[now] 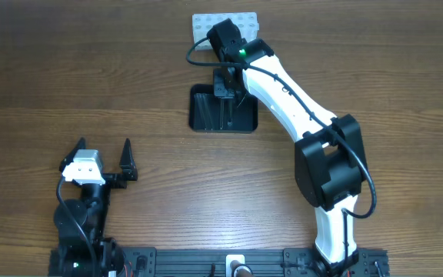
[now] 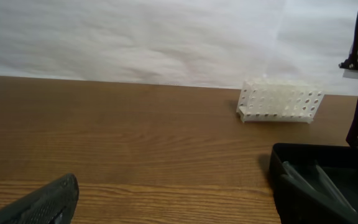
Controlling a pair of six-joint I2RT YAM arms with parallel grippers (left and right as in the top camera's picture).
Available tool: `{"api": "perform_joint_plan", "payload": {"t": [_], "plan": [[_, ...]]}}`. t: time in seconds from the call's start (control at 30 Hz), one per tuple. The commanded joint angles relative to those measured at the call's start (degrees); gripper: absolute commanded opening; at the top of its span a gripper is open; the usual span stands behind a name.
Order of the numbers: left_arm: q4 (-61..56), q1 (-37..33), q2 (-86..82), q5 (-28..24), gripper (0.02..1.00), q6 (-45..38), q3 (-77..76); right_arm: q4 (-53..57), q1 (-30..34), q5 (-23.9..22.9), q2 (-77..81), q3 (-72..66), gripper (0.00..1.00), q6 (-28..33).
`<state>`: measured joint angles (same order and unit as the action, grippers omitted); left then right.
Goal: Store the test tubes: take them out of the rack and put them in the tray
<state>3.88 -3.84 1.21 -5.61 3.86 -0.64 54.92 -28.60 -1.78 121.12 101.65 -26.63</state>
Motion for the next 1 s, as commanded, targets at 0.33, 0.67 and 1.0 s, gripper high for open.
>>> {"api": "perform_joint_plan", "payload": {"t": [0.33,0.67,1.0], "plan": [[0.2,-0.31,-0.46,0.09,1.0,-0.83,0.31,0.61,0.22,-0.92,3.54,-0.11,0.233,-1.64],[0.2,-0.31,-0.46,0.09,1.0,-0.83,0.31,-1.44,0.44,-3.04,3.13,-0.07,0.568,-1.57],[0.2,-0.31,-0.46,0.09,1.0,-0.85,0.31,-13.11,5.42,-5.4,-16.0,-1.99,0.842,18.47]]}}
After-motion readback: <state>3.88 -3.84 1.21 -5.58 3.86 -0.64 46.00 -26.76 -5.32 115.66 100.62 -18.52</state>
